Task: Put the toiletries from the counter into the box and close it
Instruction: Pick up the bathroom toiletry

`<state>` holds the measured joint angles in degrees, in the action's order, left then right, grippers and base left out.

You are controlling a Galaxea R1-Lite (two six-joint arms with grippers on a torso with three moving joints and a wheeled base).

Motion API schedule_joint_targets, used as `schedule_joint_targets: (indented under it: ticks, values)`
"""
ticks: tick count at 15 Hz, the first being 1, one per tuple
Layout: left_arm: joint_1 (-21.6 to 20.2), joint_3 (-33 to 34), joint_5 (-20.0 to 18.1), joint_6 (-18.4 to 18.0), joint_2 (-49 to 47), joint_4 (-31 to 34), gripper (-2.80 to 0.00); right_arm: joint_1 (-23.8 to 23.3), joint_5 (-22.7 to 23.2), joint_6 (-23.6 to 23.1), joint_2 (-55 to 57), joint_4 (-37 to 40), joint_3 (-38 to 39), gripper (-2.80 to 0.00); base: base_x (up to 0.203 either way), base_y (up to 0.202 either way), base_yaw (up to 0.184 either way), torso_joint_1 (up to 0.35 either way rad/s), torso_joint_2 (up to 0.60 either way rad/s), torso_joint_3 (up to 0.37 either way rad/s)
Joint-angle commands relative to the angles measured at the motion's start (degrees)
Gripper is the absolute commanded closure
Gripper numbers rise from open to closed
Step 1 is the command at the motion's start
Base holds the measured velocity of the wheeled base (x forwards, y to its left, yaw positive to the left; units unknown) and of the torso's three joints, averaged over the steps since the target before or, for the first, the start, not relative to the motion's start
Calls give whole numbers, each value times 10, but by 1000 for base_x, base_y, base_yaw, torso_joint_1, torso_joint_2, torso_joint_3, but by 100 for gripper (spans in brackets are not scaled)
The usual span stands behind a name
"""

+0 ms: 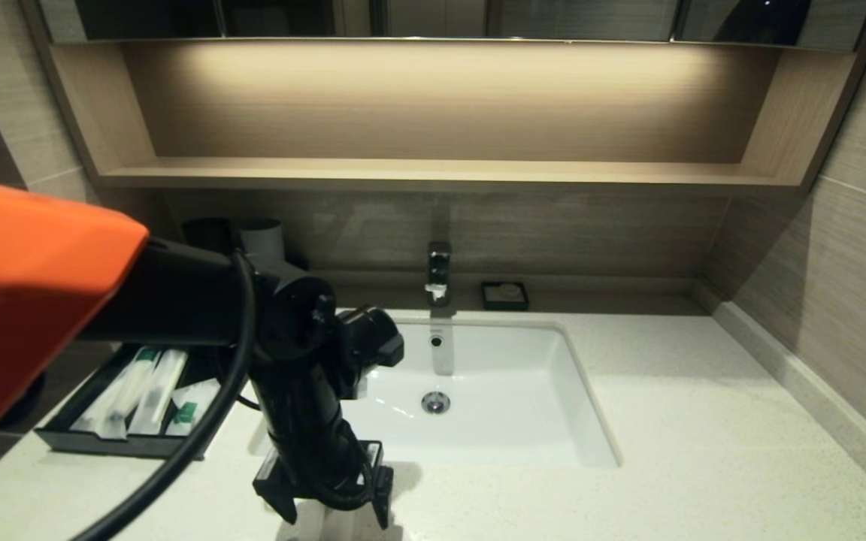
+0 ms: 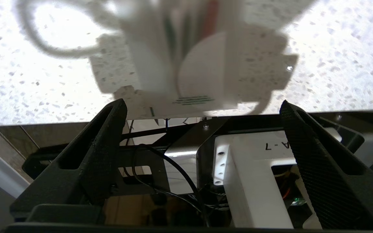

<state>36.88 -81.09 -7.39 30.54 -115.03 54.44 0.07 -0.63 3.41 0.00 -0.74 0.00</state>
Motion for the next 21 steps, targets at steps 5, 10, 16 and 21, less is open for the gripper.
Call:
schedule_joint_targets:
  ticks: [5, 10, 16, 21]
  values:
    - [11, -1, 35, 114, -8, 23, -280, 0, 0, 0, 1, 0, 0, 0, 0, 0, 0, 0, 0, 0]
    - [15, 14, 36, 139, -8, -4, -280, 0, 0, 0, 1, 0, 0, 0, 0, 0, 0, 0, 0, 0]
    - [19, 42, 88, 190, -22, -71, -280, 0, 0, 0, 1, 0, 0, 0, 0, 0, 0, 0, 0, 0]
    - [19, 36, 77, 204, -27, -68, -280, 0, 0, 0, 1, 0, 0, 0, 0, 0, 0, 0, 0, 0]
